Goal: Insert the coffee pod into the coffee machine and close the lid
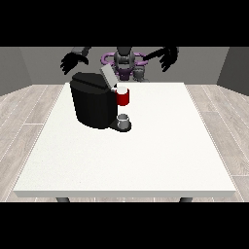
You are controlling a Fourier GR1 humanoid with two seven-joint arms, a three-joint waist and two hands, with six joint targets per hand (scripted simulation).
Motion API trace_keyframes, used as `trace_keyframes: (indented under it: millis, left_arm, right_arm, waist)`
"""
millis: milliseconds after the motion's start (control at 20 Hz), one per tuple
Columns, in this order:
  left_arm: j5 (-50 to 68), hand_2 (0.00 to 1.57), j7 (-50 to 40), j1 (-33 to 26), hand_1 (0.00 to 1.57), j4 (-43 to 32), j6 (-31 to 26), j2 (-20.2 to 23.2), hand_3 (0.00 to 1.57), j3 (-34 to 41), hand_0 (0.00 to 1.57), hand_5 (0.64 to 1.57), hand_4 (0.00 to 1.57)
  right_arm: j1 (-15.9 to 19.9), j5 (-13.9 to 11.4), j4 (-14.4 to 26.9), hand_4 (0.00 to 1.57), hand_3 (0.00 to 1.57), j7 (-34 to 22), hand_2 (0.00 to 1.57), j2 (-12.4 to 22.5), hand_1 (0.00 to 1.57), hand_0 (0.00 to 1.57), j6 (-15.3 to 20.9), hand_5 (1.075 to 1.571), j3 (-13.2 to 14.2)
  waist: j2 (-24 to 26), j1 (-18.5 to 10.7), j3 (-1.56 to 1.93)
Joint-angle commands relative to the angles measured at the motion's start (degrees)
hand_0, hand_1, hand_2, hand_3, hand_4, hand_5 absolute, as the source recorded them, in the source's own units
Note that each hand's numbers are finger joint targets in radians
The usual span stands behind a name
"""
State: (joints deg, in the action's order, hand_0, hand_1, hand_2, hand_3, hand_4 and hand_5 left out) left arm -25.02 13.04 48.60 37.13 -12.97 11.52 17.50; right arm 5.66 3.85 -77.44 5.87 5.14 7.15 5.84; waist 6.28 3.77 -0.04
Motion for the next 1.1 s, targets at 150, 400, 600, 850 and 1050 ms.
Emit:
trace_keyframes:
  millis: [150, 400, 600, 850, 1050]
  left_arm:
    - [7.3, 0.0, 1.0, -8.2, 0.0, 0.5, -0.4, -4.2, 0.0, 4.8, 0.0, 1.571, 0.14]
    - [9.1, 0.0, 0.8, -13.6, 0.0, 2.2, -1.8, -6.9, 0.0, 4.0, 0.0, 1.571, 0.0]
    - [11.9, 0.0, 2.3, -16.4, 0.0, 5.5, -4.8, -7.4, 0.0, 3.9, 0.0, 1.571, 0.0]
    - [15.2, 0.0, -1.1, -19.4, 0.0, 10.8, -7.2, -10.1, 0.0, 2.6, 0.0, 1.571, 0.03]
    - [16.0, 0.0, -1.7, -22.0, 0.0, 17.7, -5.1, -11.4, 0.0, -0.6, 0.0, 1.571, 0.09]
  right_arm:
    - [0.9, 1.3, -5.8, 0.26, 0.0, -5.0, 0.0, 3.0, 0.0, 0.0, -5.2, 1.571, -2.1]
    - [4.4, 1.5, -8.3, 0.0, 0.0, -9.5, 0.0, 4.2, 0.0, 0.0, -6.0, 1.571, -2.8]
    - [6.4, 1.2, -7.4, 0.0, 0.0, -8.7, 0.0, 4.3, 0.0, 0.0, -6.8, 1.571, -3.0]
    - [8.1, -0.1, -4.9, 0.24, 0.0, -9.3, 0.0, 7.0, 0.0, 0.0, -8.8, 1.571, -2.6]
    - [9.4, -1.8, -1.7, 0.0, 0.0, -4.7, 0.0, 4.8, 0.0, 0.0, -8.0, 1.571, -3.3]
  waist:
    - [5.9, -2.0, 0.0]
    - [8.7, -6.2, 0.02]
    - [6.3, -9.3, 0.03]
    - [6.6, -13.1, 0.05]
    - [3.3, -13.9, 0.06]
